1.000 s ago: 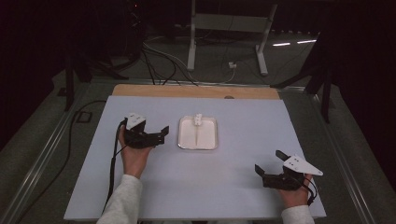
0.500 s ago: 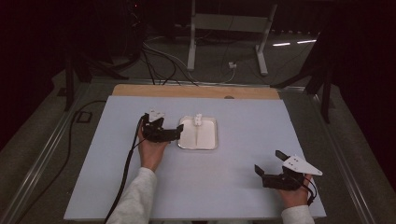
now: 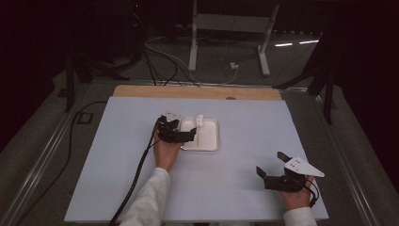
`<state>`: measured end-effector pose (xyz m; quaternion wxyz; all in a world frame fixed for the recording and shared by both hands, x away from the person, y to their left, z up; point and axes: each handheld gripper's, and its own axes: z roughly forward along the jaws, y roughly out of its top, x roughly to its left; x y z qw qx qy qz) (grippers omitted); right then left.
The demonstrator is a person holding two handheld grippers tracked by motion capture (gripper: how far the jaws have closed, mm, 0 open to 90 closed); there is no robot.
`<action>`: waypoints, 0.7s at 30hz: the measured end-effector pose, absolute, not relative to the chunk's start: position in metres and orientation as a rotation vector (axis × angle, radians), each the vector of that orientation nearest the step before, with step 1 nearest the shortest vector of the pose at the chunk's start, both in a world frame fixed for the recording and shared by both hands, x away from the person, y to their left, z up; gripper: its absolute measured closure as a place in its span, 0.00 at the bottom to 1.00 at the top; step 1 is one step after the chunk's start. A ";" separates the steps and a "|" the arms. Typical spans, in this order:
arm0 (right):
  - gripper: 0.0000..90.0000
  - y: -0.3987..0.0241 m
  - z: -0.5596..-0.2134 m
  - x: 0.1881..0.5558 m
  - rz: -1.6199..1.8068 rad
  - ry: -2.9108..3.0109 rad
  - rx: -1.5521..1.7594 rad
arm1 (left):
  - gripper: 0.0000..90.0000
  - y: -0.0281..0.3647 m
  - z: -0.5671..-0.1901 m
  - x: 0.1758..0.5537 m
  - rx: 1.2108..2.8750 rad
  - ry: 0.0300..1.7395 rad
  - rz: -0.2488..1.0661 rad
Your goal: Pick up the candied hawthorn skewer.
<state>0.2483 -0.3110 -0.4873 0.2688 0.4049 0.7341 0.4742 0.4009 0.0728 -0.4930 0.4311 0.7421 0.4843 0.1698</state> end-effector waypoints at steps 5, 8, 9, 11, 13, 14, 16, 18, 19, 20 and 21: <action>0.01 -0.311 -0.487 0.248 1.279 1.982 1.088 | 0.09 0.063 -0.499 0.404 1.873 1.223 0.405; 0.01 -0.311 -0.488 0.248 1.278 1.984 1.090 | 0.14 0.055 -0.503 0.406 1.889 1.240 0.382; 0.01 -0.311 -0.488 0.248 1.278 1.984 1.090 | 0.14 0.053 -0.505 0.407 1.892 1.242 0.370; 0.01 -0.311 -0.488 0.248 1.278 1.984 1.091 | 0.19 0.044 -0.508 0.409 1.916 1.241 0.334; 0.01 -0.310 -0.488 0.248 1.276 1.986 1.089 | 0.26 0.040 -0.510 0.410 1.928 1.248 0.315; 0.01 -0.310 -0.488 0.248 1.276 1.987 1.088 | 0.30 0.040 -0.510 0.410 1.928 1.248 0.315; 0.01 -0.310 -0.488 0.248 1.274 1.987 1.087 | 0.36 0.036 -0.511 0.412 1.938 1.243 0.280; 0.01 -0.310 -0.488 0.248 1.272 1.988 1.086 | 0.47 0.034 -0.513 0.414 1.942 1.246 0.257; 0.01 -0.310 -0.488 0.248 1.270 1.989 1.084 | 0.52 0.032 -0.515 0.415 1.947 1.253 0.244; 0.01 -0.310 -0.488 0.248 1.268 1.989 1.083 | 0.57 0.031 -0.516 0.415 1.952 1.256 0.228; 0.01 -0.310 -0.488 0.248 1.267 1.990 1.081 | 0.61 0.030 -0.518 0.417 1.961 1.265 0.216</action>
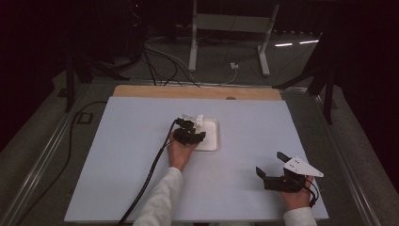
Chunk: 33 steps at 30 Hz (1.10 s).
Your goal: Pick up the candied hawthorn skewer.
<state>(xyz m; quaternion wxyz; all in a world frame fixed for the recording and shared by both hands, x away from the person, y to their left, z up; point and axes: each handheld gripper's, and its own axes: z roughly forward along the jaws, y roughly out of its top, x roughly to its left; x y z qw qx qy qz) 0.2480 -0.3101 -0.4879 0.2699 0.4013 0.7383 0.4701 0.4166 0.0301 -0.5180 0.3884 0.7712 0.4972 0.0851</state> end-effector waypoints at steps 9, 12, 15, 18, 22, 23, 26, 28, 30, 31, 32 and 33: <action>0.01 -0.309 -0.488 0.248 1.261 1.993 1.079 | 0.94 0.027 -0.519 0.420 1.942 1.340 0.177; 0.01 -0.309 -0.488 0.248 1.258 1.994 1.077 | 0.99 0.025 -0.521 0.420 1.923 1.350 0.146; 0.01 -0.310 -0.488 0.248 1.259 1.994 1.076 | 1.00 0.024 -0.522 0.421 1.911 1.354 0.127; 0.01 -0.310 -0.488 0.248 1.259 1.993 1.075 | 1.00 0.025 -0.522 0.420 1.907 1.355 0.121; 0.01 -0.311 -0.488 0.248 1.257 1.991 1.079 | 1.00 0.027 -0.522 0.419 1.908 1.348 0.114; 0.01 -0.311 -0.488 0.248 1.257 1.990 1.079 | 1.00 0.028 -0.522 0.419 1.902 1.349 0.108; 0.01 -0.311 -0.488 0.247 1.257 1.990 1.079 | 1.00 0.032 -0.521 0.417 1.889 1.340 0.102; 0.01 -0.311 -0.488 0.247 1.256 1.991 1.078 | 1.00 0.036 -0.519 0.416 1.873 1.336 0.098; 0.01 -0.311 -0.488 0.247 1.256 1.991 1.079 | 1.00 0.039 -0.516 0.414 1.867 1.329 0.103; 0.01 -0.311 -0.488 0.247 1.255 1.992 1.077 | 1.00 0.041 -0.514 0.413 1.862 1.321 0.106; 0.01 -0.311 -0.488 0.247 1.255 1.992 1.077 | 1.00 0.042 -0.512 0.413 1.861 1.316 0.105; 0.01 -0.311 -0.488 0.247 1.255 1.992 1.077 | 1.00 0.043 -0.510 0.411 1.851 1.310 0.107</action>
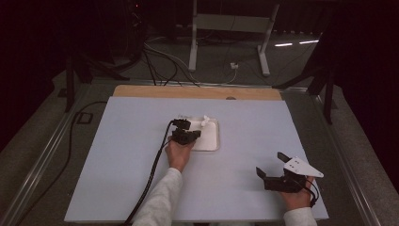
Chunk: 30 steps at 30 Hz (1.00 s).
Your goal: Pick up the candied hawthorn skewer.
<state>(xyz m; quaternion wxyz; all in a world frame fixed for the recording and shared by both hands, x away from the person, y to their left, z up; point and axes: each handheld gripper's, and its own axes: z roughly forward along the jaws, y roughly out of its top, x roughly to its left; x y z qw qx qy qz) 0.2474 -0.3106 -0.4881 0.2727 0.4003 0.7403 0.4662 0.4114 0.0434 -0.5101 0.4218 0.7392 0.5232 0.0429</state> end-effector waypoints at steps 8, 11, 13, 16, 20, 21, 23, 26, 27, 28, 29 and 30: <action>0.01 -0.310 -0.488 0.248 1.252 1.994 1.082 | 1.00 0.055 -0.495 0.401 1.820 1.258 0.117; 0.01 -0.310 -0.488 0.247 1.251 1.993 1.081 | 1.00 0.060 -0.490 0.397 1.818 1.242 0.123; 0.01 -0.311 -0.488 0.247 1.252 1.991 1.083 | 1.00 0.063 -0.487 0.395 1.808 1.235 0.127; 0.01 -0.311 -0.488 0.247 1.254 1.990 1.089 | 1.00 0.068 -0.482 0.391 1.795 1.219 0.131; 0.01 -0.311 -0.488 0.248 1.253 1.990 1.089 | 1.00 0.073 -0.477 0.385 1.786 1.201 0.143; 0.01 -0.311 -0.488 0.248 1.253 1.990 1.090 | 1.00 0.075 -0.475 0.383 1.783 1.197 0.144; 0.01 -0.310 -0.488 0.248 1.251 1.992 1.091 | 1.00 0.078 -0.473 0.380 1.778 1.187 0.149; 0.01 -0.310 -0.488 0.247 1.251 1.991 1.092 | 1.00 0.082 -0.472 0.375 1.760 1.179 0.145; 0.01 -0.310 -0.488 0.247 1.251 1.991 1.092 | 1.00 0.084 -0.471 0.374 1.755 1.177 0.145; 0.01 -0.311 -0.488 0.247 1.256 1.987 1.102 | 1.00 0.086 -0.471 0.372 1.752 1.172 0.145; 0.01 -0.311 -0.488 0.247 1.255 1.987 1.102 | 1.00 0.087 -0.470 0.370 1.750 1.170 0.145; 0.01 -0.311 -0.488 0.248 1.253 1.987 1.103 | 1.00 0.089 -0.470 0.369 1.748 1.168 0.148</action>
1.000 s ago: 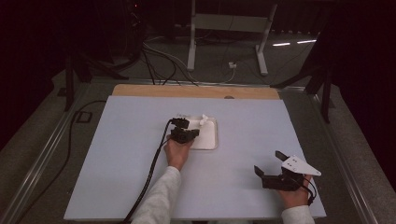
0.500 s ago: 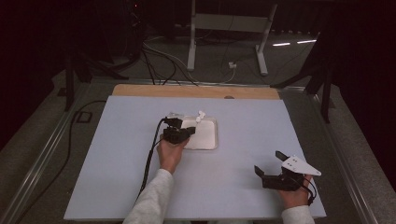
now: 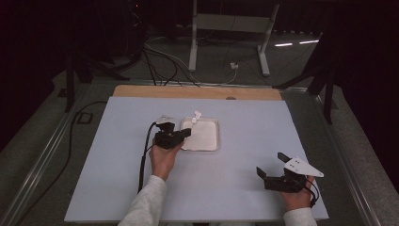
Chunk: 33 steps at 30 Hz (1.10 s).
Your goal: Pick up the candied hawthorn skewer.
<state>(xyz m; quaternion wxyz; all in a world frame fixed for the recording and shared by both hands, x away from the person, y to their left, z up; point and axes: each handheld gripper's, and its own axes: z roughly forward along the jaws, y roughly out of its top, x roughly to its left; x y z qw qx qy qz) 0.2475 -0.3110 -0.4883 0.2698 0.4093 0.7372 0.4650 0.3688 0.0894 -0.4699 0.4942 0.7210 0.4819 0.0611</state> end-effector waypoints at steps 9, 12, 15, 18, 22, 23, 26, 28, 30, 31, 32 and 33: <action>0.01 -0.308 -0.485 0.252 1.314 1.974 1.138 | 1.00 0.110 -0.464 0.355 1.712 1.146 0.160; 0.01 -0.306 -0.479 0.257 1.332 1.983 1.140 | 1.00 0.115 -0.462 0.349 1.713 1.132 0.163; 0.01 -0.300 -0.469 0.263 1.356 1.996 1.139 | 1.00 0.122 -0.462 0.343 1.703 1.123 0.170; 0.01 -0.295 -0.462 0.269 1.379 2.008 1.139 | 1.00 0.126 -0.462 0.340 1.698 1.118 0.175; 0.01 -0.276 -0.443 0.290 1.395 2.042 1.109 | 1.00 0.136 -0.462 0.334 1.692 1.122 0.191; 0.01 -0.272 -0.439 0.294 1.401 2.044 1.101 | 1.00 0.138 -0.461 0.332 1.688 1.122 0.195; 0.01 -0.260 -0.426 0.305 1.451 2.038 1.084 | 1.00 0.144 -0.461 0.329 1.686 1.116 0.206; 0.01 -0.256 -0.422 0.309 1.462 2.042 1.085 | 1.00 0.147 -0.461 0.327 1.686 1.113 0.212; 0.01 -0.244 -0.412 0.321 1.494 2.059 1.080 | 1.00 0.150 -0.462 0.325 1.689 1.101 0.221; 0.01 -0.244 -0.412 0.321 1.494 2.059 1.080 | 1.00 0.151 -0.462 0.324 1.687 1.099 0.221; 0.01 -0.234 -0.407 0.329 1.503 2.085 1.078 | 1.00 0.152 -0.462 0.323 1.687 1.094 0.221; 0.01 -0.230 -0.405 0.331 1.504 2.096 1.074 | 1.00 0.153 -0.462 0.322 1.688 1.092 0.224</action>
